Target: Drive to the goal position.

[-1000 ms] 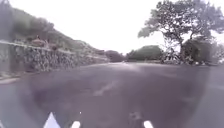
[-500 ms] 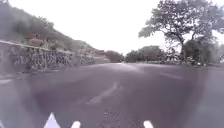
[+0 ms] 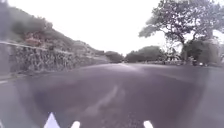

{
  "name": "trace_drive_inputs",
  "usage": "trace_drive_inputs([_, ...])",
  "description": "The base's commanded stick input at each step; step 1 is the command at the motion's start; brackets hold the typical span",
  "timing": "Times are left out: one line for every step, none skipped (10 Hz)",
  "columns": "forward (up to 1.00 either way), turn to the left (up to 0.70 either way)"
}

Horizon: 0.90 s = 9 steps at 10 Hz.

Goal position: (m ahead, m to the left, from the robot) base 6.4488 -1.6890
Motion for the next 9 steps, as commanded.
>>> trace_drive_inputs([0.70,0.00])
trace_drive_inputs([0.70,0.00])
trace_drive_inputs([0.70,0.00])
trace_drive_inputs([0.70,0.00])
trace_drive_inputs([0.70,0.00])
trace_drive_inputs([0.70,0.00])
trace_drive_inputs([0.70,0.00])
trace_drive_inputs([0.70,0.00])
trace_drive_inputs([0.70,0.00])
